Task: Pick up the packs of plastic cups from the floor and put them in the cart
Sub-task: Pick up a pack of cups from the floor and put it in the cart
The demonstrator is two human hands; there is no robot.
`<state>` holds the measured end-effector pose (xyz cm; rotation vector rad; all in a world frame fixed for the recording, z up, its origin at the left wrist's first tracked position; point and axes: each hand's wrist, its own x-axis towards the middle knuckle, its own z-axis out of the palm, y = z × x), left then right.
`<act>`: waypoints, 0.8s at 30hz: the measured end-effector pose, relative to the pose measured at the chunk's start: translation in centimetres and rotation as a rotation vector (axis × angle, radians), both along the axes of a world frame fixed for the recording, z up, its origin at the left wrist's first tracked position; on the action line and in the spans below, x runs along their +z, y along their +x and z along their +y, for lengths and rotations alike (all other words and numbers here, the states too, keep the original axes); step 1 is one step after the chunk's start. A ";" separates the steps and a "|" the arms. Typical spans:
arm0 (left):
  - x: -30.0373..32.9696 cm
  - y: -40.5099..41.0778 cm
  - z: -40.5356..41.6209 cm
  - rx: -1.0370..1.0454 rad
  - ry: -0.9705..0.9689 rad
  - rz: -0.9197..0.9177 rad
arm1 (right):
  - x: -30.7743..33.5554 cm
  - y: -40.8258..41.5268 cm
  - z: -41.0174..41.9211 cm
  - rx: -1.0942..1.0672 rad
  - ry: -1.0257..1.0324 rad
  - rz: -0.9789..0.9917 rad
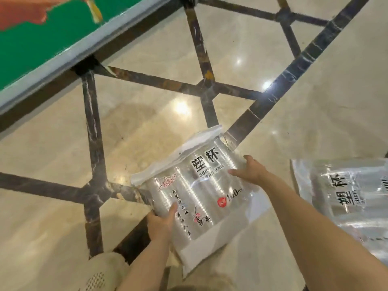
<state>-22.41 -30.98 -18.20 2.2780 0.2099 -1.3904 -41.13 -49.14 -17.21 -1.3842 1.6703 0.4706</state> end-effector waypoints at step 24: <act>57.6 -3.0 -19.9 -0.760 -0.921 -0.218 | 59.2 -9.0 3.7 -0.994 -0.733 -0.366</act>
